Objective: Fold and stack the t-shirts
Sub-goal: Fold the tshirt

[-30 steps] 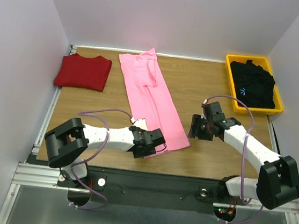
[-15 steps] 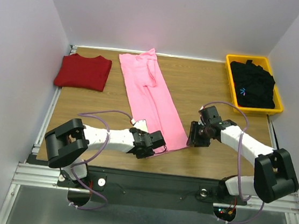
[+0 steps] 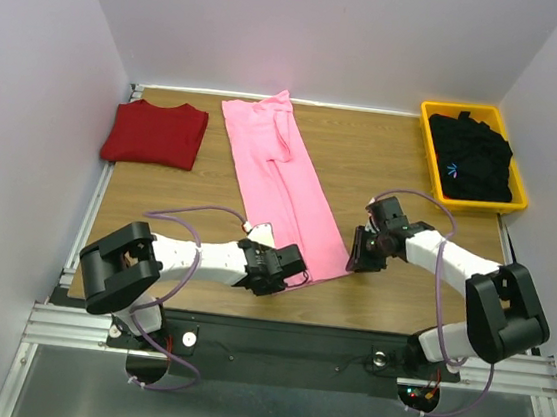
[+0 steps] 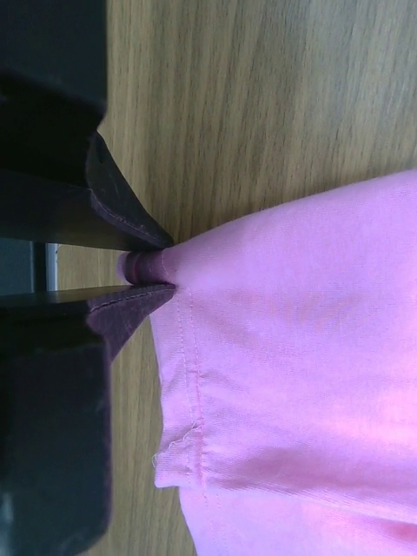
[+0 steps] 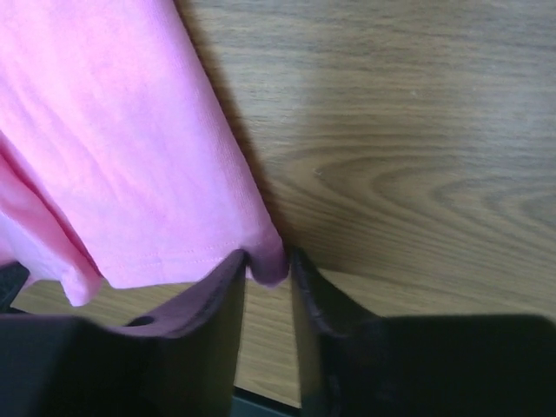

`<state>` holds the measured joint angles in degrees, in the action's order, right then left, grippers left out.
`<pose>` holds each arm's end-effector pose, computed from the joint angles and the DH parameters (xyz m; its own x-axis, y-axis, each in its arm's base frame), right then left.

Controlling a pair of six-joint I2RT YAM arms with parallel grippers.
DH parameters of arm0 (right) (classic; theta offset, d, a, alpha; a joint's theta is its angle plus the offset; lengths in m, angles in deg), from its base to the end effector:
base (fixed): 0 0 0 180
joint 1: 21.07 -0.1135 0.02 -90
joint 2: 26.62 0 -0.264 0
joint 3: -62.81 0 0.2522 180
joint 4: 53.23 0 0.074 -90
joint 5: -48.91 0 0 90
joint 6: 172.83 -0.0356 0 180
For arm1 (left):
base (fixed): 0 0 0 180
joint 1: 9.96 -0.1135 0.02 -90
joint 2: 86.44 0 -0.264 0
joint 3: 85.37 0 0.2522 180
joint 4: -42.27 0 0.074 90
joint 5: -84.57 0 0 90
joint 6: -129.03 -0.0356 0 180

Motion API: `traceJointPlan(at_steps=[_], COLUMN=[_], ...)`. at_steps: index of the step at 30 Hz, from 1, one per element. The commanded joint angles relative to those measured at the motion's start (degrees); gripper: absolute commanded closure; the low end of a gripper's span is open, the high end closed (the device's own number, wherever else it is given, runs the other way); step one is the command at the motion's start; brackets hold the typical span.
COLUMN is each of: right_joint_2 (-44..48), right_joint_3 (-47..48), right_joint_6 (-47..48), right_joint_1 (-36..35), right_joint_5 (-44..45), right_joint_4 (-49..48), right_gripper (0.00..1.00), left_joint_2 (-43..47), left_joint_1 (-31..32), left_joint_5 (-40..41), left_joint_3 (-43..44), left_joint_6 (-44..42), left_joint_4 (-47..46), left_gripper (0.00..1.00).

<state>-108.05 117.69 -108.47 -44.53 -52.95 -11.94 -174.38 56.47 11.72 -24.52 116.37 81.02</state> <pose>0.2240 0.1052 0.1610 -0.9653 0.0427 -0.2577 -0.0477 0.9411 0.3348 0.1213 -0.2518 0.1639 -0.8874 -0.2974 -0.3522 -0.1746 0.9239 -0.3404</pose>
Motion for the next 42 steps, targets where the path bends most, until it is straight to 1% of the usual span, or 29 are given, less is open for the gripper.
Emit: traceJointPlan(at_steps=[1, 2, 3, 4, 5, 8, 9, 14, 15, 17, 19, 20, 23, 24, 26, 27, 28, 30, 31, 34, 35, 42], right_joint_2=[-1.27, -1.28, -1.02, -0.14, 0.65, 3.11, 4.60, 8.21, 10.04, 11.63, 12.26, 12.00, 9.63, 8.58, 4.80, 3.40, 2.16, -1.95, -3.37, -8.21, -9.26, -19.28], right_joint_3=[-1.83, -2.27, -2.62, -3.24, -3.68, -4.12, -3.51, -0.79, -0.35, 1.92, 4.22, 7.36, 12.73, 16.58, 20.38, 24.31, 26.01, 30.74, 32.16, 36.03, 38.31, 47.20], right_joint_6=[0.69, 1.12, 1.30, 1.30, 1.04, -0.10, -1.23, -2.74, -3.09, -3.27, -3.18, -3.00, -1.86, -1.16, -0.37, 0.33, 0.68, 1.73, 2.09, 3.06, 3.32, 4.11], right_joint_1=[0.00, 0.08, -0.09, 0.00, 0.00, 0.08, 0.00, 0.00, 0.00, 0.00, 0.00, 0.08, 0.00, 0.00, 0.00, 0.00, 0.00, 0.00, 0.00, 0.00, 0.00, 0.00], right_joint_5=[1.13, 1.57, 1.57, 1.75, 1.58, 0.61, 0.17, -1.41, -1.07, 0.69, 2.62, 3.50, 7.28, 8.51, 8.69, 8.69, 8.78, 9.22, 9.48, 9.31, 9.40, 7.81], right_joint_4=[-2.48, -2.48, -2.39, -2.13, -2.04, -0.47, 0.41, 9.36, 10.26, 12.80, 14.47, 14.92, 15.62, 15.71, 15.63, 15.63, 15.63, 15.36, 14.67, 13.52, 12.91, 9.92], right_gripper=[0.71, 0.81, 0.81, 0.93, 0.98, 0.99, 0.99, 0.99, 0.99, 0.99, 0.99, 0.99, 0.99, 0.99, 0.99, 0.99, 0.99, 0.99, 0.99, 0.99, 0.99, 0.99], left_joint_2=[0.05, 0.40, 0.58, 1.36, 1.80, 3.12, 3.39, 5.93, 6.64, 8.92, 10.59, 11.03, 12.61, 13.14, 14.99, 15.43, 15.95, 16.31, 15.88, 14.65, 13.60, 5.68], left_joint_1=[0.89, 0.89, 0.89, 0.89, 0.89, 1.06, 1.24, 3.44, 3.70, 3.62, 3.27, 2.74, -0.16, -2.95, -6.30, -7.97, -11.47, -14.13, -17.27, -21.16, -23.69, -31.62], left_joint_5=[-1.76, -1.85, -2.03, -2.55, -2.82, -4.75, -5.28, -8.00, -8.27, -7.48, -4.95, -4.23, -1.51, -0.98, -0.27, -0.18, 0.16, 1.13, 1.66, 2.27, 2.28, 2.19], left_joint_3=[-2.88, -3.40, -3.67, -4.19, -4.46, -4.73, -4.47, -3.41, -3.67, -3.41, -2.27, -1.48, 1.59, 2.30, 2.30, 2.30, 2.39, 3.18, 3.53, 4.32, 4.50, 10.47], left_joint_6=[-0.35, -0.35, -0.35, -0.26, -0.35, -2.01, -2.45, -2.90, -2.64, -1.67, -1.32, -1.58, -3.77, -5.60, -7.72, -9.30, -12.01, -14.84, -17.81, -22.04, -24.41, -33.03], left_joint_4=[1.20, 1.20, 1.29, 1.37, 1.46, 2.25, 2.69, 5.33, 5.42, 6.55, 8.48, 8.93, 10.24, 10.34, 9.46, 8.85, 7.80, 7.26, 6.48, 4.46, 2.54, -1.35], left_gripper=[0.69, 0.71, 0.74, 0.81, 0.86, 0.97, 0.99, 0.99, 1.00, 1.00, 1.00, 1.00, 1.00, 1.00, 1.00, 1.00, 1.00, 1.00, 1.00, 1.00, 1.00, 1.00])
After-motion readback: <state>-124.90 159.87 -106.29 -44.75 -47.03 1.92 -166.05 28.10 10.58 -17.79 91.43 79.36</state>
